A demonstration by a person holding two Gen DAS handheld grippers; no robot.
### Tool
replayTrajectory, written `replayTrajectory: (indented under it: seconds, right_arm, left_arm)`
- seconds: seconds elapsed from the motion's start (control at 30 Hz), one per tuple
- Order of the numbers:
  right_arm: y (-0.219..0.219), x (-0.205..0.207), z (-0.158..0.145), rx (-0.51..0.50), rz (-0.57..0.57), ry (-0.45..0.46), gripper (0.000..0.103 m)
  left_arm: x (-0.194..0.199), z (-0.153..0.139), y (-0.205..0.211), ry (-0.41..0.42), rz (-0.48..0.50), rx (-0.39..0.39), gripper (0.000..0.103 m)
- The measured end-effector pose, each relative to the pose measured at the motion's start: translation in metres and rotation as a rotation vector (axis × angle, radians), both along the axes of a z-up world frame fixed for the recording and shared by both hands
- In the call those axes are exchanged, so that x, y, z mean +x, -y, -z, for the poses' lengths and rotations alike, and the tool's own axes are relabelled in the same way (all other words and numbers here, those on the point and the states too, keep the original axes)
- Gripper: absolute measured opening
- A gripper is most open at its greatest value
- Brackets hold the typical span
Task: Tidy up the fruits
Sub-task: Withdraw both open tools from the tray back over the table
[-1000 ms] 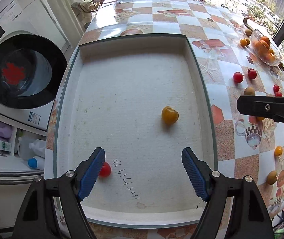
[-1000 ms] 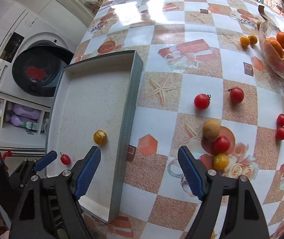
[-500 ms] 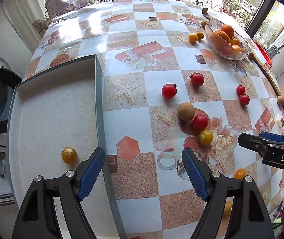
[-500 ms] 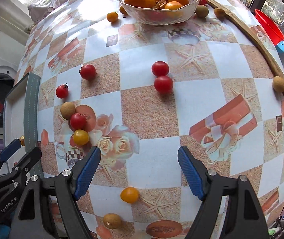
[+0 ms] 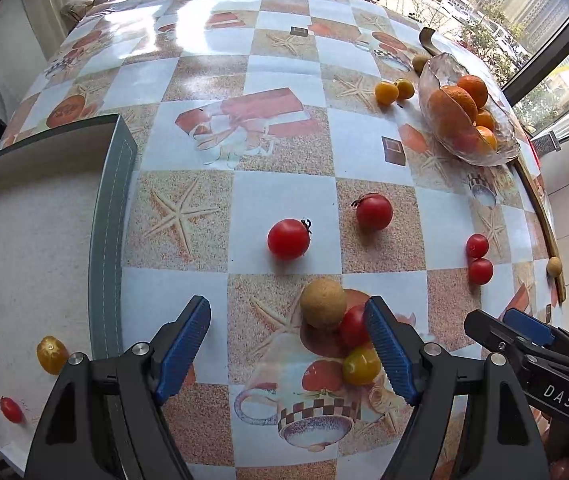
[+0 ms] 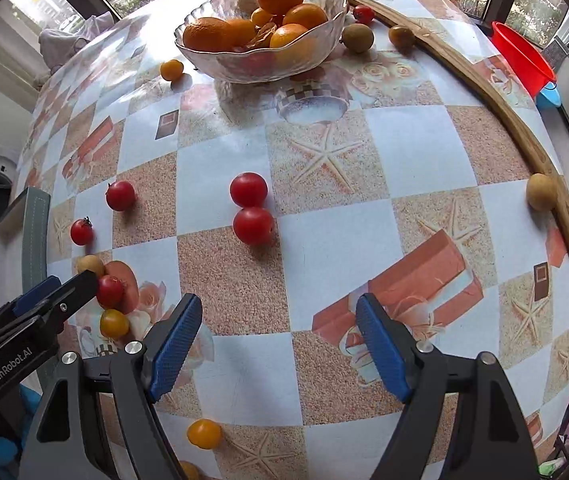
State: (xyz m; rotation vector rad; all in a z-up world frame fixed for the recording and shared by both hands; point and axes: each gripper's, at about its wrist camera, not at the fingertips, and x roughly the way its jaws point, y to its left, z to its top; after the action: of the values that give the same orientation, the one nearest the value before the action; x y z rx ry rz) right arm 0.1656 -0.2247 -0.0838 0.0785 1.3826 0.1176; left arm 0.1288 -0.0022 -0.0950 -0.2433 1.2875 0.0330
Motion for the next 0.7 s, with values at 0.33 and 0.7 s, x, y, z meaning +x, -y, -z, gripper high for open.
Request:
replayTrajectory:
  seconds: [0.33, 0.7]
  right_arm:
    - [-0.033, 0.024, 0.005, -0.065, -0.088, 0.059, 0.074]
    - [-0.026, 0.021, 0.002, -0.065, -0.099, 0.069, 0.066]
  left_arm:
    - [0.008, 0.003, 0.003, 0.004, -0.003, -0.022, 0.08]
    - [-0.002, -0.013, -0.033, 0.034, -0.117, -0.073, 0.08]
